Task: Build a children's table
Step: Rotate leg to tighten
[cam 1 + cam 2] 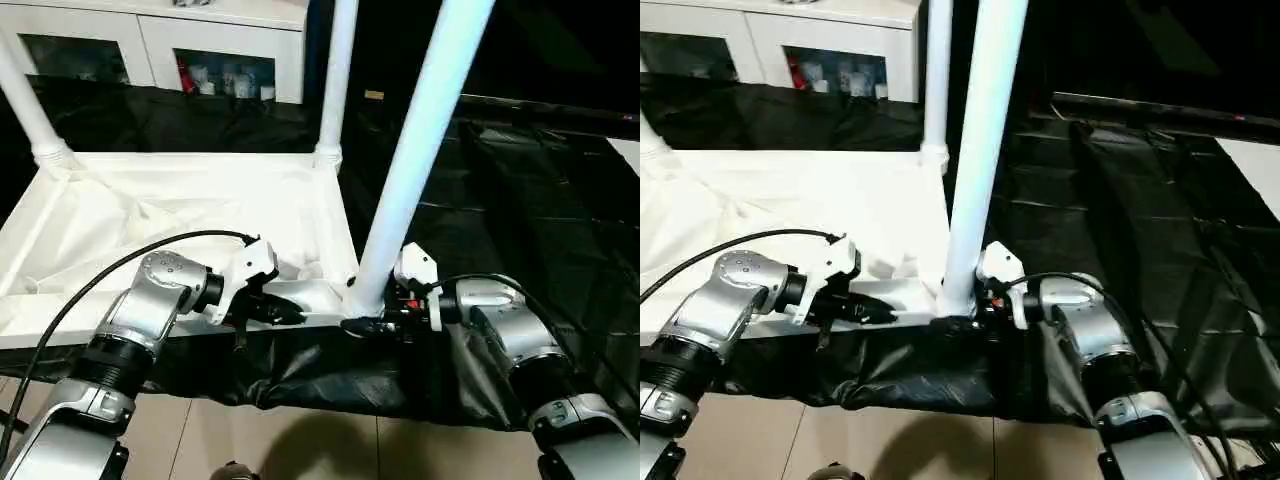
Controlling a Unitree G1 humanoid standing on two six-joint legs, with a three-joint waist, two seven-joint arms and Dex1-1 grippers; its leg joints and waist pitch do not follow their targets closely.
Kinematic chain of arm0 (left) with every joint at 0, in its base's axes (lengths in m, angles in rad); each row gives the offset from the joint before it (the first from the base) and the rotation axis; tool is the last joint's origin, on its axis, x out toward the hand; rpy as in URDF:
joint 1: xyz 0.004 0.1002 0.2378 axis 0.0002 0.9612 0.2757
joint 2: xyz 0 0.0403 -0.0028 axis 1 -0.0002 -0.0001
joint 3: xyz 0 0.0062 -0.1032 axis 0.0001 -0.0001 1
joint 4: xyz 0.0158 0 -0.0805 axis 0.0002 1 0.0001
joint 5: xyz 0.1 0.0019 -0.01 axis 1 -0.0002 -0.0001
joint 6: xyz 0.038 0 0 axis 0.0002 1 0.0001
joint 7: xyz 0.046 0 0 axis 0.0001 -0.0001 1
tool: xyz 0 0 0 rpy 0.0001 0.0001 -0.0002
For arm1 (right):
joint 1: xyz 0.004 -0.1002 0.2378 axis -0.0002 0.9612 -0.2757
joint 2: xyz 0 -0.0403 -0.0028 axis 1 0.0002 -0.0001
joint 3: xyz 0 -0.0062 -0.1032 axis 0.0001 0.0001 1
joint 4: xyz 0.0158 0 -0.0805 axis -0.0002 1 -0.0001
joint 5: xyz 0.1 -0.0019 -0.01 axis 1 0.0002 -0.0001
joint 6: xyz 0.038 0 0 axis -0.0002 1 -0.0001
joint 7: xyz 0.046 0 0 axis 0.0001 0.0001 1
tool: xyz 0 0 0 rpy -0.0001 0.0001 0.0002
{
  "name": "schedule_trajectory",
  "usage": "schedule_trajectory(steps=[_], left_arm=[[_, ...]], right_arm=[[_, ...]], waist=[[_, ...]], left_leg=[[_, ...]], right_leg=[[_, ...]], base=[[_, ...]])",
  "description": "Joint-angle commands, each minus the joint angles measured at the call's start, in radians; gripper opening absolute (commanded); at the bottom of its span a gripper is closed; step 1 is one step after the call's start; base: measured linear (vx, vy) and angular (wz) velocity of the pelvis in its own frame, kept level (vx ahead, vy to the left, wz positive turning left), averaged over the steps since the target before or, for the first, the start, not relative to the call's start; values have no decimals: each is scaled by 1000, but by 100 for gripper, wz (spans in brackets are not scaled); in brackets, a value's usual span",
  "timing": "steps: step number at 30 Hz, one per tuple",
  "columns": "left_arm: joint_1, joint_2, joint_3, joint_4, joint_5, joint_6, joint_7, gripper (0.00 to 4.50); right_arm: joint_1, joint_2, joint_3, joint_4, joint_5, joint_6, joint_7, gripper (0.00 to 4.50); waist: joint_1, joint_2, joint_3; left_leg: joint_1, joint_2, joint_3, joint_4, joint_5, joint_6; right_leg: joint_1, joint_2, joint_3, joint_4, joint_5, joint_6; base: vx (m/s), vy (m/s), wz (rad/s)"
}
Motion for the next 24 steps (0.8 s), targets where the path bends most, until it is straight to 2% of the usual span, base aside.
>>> schedule_trajectory(steps=[1,3,8,10,13,15,16,17,19,20,21,24], left_arm=[[-37,-26,2,-36,-45,-7,20,0],[-33,-21,4,-38,-45,-5,17,0],[-19,-24,8,-48,-33,0,49,0],[-10,-41,12,-59,-20,12,100,0],[-9,-68,15,-65,-7,31,157,0],[-13,-115,14,-64,14,61,251,0],[-18,-145,12,-59,27,74,299,0],[-18,-145,12,-59,27,74,299,0],[-32,-210,18,-37,36,95,390,0],[-32,-210,18,-37,36,95,390,0],[-38,-229,17,-25,38,94,410,0],[-49,-255,10,-8,42,86,436,0]], right_arm=[[16,32,92,-33,0,18,88,336],[16,38,92,-30,0,21,90,311],[26,72,72,-16,-1,31,27,282],[19,109,40,19,-19,19,-105,280],[-1,158,-9,71,-29,22,-274,275],[-18,215,-46,116,-37,39,-444,274],[-24,244,-57,128,-41,51,-514,273],[-24,244,-57,128,-41,51,-514,273],[-31,299,-71,147,-48,72,-627,273],[-31,299,-71,147,-48,72,-627,273],[-33,313,-69,149,-52,67,-647,273],[-36,334,-69,153,-58,42,-661,273]], waist=[[1,1,-64],[2,1,-63],[1,1,-63],[-1,2,-62],[-10,-1,-59],[-23,3,-59],[-29,13,-59],[-31,10,-60],[-32,13,-62],[-30,9,-62],[-29,15,-63],[-28,13,-64]], left_leg=[[8,44,-13,-66,-185,45],[8,45,-13,-67,-193,42],[8,45,-15,-69,-205,30],[6,45,-16,-70,-207,25],[10,43,-21,-77,-255,-3],[11,43,-25,-80,-285,-23],[13,42,-25,-81,-291,-33],[14,44,-25,-81,-291,-36],[16,42,-23,-80,-288,-34],[16,39,-22,-79,-286,-30],[13,37,-22,-77,-280,-21],[11,36,-20,-77,-269,-6]], right_leg=[[48,-59,46,-61,-169,-246],[47,-61,46,-63,-186,-243],[47,-62,47,-65,-211,-232],[45,-63,48,-65,-209,-232],[42,-66,48,-75,-304,-206],[40,-66,48,-80,-340,-193],[39,-64,49,-81,-329,-193],[38,-63,49,-81,-321,-192],[37,-61,50,-79,-291,-196],[39,-60,49,-81,-290,-194],[40,-60,50,-80,-287,-190],[42,-59,49,-82,-269,-184]], base=[[0,0,0],[0,0,0],[0,0,0],[0,0,0],[0,0,0],[0,0,0],[0,0,0],[0,0,0],[0,0,0],[0,0,0],[0,0,0],[0,0,0]])
